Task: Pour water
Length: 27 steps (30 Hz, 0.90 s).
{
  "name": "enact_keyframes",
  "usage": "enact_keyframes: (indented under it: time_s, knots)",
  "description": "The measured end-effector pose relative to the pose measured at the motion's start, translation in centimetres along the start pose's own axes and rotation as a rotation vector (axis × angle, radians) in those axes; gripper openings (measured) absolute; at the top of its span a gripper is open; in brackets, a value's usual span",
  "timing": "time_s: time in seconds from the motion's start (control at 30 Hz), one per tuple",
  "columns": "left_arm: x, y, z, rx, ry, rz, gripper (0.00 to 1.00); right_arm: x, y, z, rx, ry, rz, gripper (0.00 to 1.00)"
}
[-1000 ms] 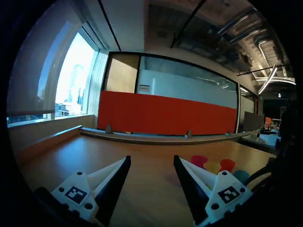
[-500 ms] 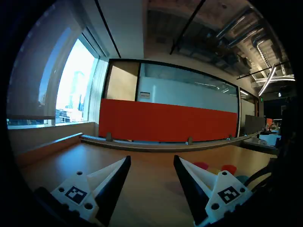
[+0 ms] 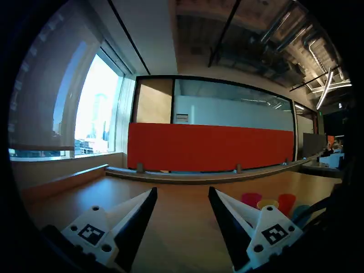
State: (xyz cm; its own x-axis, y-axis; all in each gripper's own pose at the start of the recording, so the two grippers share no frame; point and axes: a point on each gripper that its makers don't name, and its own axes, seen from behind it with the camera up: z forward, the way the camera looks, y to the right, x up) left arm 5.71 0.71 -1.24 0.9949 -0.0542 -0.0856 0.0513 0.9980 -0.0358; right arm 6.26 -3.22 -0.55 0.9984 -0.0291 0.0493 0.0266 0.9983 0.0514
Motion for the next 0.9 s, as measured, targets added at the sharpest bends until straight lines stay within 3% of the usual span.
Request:
enact_keyframes:
  time_s: [0.2,0.5,0.9]
  knots:
    - [-1.1,-0.4,0.3,0.008,-0.002,-0.015,0.83,0.0,0.0,0.1,-0.015,-0.015,-0.001,0.96]
    - [-2.3,-1.3,0.0,0.022,0.003,0.008,0.83,-0.8,-0.8,0.4,-0.013,-0.037,0.018,0.96]
    - [-3.7,-1.4,-0.2,0.033,-0.010,0.011,0.83,-0.7,-1.1,0.3,-0.012,-0.039,0.022,0.96]
